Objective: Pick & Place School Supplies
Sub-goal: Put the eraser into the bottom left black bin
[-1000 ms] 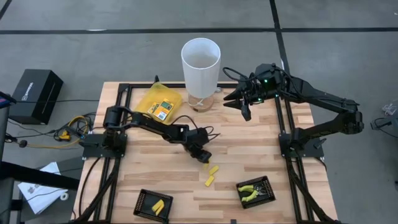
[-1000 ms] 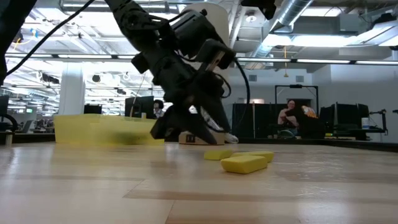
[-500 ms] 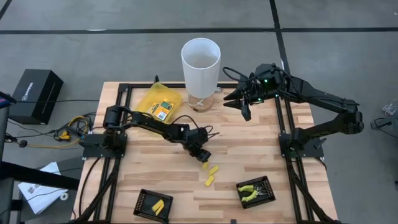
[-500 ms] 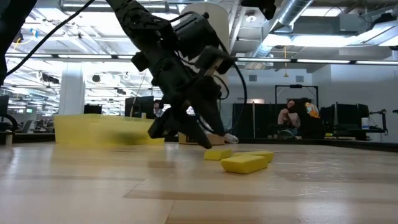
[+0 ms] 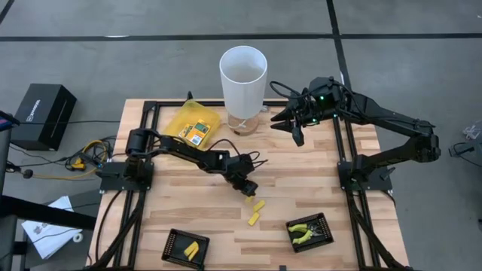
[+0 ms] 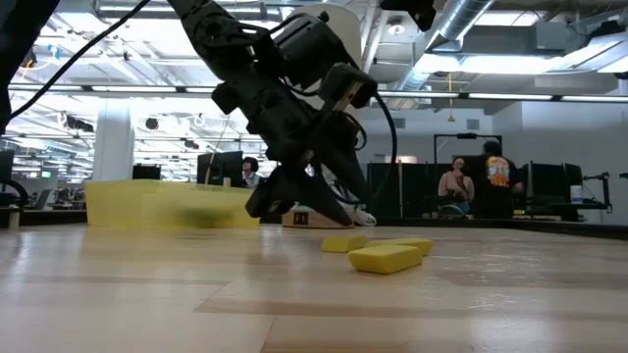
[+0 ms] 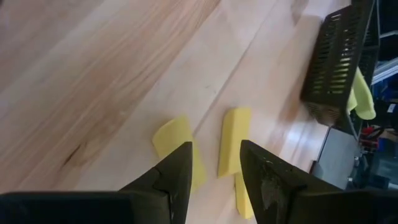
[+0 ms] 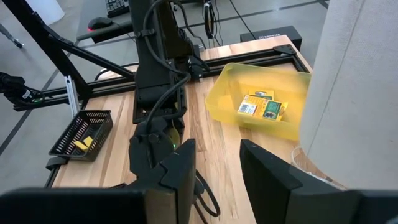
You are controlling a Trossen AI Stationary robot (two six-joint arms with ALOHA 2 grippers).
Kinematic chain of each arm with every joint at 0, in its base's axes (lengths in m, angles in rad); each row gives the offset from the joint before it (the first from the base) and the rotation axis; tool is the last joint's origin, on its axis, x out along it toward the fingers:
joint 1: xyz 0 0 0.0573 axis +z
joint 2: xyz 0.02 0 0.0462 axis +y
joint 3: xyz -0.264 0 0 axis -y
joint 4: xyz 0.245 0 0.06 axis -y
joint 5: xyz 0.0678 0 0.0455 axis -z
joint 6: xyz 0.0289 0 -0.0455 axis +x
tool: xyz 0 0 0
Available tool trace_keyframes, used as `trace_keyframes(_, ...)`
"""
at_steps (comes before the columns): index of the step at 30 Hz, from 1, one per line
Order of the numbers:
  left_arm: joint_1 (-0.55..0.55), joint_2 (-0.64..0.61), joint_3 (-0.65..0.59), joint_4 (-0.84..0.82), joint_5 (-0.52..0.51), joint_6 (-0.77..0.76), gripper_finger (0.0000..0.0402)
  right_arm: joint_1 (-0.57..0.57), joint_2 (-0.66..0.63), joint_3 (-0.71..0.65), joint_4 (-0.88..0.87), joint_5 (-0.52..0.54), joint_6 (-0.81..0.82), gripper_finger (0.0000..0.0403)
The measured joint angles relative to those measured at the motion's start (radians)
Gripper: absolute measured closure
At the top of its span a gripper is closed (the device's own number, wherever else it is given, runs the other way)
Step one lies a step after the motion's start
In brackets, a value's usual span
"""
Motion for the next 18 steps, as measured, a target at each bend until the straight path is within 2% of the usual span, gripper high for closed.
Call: trace_keyframes(18, -0.002, 0.035, -0.04, 0.031, 0.056, -0.01, 0.0271, 0.0, 0.0, 0.0, -0.03, 0.0, 0.008, 0.0285)
